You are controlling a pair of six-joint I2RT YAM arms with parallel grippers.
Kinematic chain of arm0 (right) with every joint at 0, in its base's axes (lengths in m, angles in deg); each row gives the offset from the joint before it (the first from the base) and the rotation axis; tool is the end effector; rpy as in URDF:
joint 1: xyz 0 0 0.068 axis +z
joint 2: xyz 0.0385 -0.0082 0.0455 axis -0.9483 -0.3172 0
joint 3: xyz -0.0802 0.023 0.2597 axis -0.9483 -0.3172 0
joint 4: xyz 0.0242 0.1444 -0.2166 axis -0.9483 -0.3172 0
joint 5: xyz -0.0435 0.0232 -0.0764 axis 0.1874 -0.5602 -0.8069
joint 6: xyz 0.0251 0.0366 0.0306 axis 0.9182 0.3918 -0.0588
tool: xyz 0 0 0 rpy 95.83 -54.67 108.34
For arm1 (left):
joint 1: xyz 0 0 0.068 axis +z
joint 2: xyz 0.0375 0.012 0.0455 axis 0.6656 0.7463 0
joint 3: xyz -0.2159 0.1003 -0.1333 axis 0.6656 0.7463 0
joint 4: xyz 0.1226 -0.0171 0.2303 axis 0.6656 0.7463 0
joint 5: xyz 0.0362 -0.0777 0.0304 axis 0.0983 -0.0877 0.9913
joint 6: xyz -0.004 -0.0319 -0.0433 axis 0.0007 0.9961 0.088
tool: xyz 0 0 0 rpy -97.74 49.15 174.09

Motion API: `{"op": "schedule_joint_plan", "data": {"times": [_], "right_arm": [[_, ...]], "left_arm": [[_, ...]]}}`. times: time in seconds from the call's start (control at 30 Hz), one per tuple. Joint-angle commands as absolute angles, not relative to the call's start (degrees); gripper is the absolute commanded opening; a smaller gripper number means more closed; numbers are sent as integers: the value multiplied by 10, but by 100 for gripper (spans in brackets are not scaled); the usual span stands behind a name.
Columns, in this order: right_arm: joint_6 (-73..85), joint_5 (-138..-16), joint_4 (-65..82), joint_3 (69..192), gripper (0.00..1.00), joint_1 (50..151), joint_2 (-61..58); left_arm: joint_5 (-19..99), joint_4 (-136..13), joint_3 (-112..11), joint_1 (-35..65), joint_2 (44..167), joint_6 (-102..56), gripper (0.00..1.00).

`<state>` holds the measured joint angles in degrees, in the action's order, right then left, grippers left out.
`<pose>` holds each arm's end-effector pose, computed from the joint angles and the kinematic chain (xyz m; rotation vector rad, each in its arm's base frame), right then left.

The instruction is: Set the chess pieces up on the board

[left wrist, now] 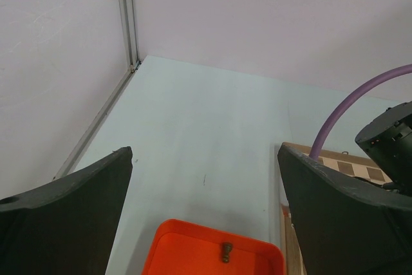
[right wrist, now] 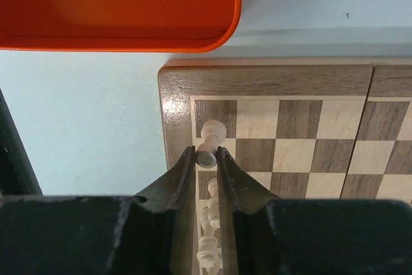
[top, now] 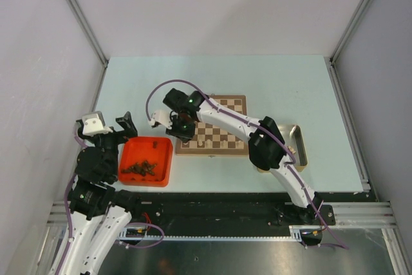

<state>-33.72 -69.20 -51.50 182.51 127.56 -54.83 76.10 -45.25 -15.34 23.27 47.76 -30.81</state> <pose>0.2697 0.4173 0.2316 -1.9947 1.9297 0.4705 0.0845 -0.0105 0.3415 -0.2112 1.4749 0.0433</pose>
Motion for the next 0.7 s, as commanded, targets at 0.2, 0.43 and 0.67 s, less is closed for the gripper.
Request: {"op": "schedule_joint_plan", "data": {"times": [0.2,0.43,0.67], "right_arm": [[-342,-703,-531,1850,22,1280,-564],[-338,-699,-528,1859,24,1279,-570],[-337,-696,-526,1867,26,1280,-577]], "left_arm": [[750,-473,-148,241,474,-303,100],[749,-473,-148,241,472,-303,100],[747,-473,-148,241,472,-303,100]]}}
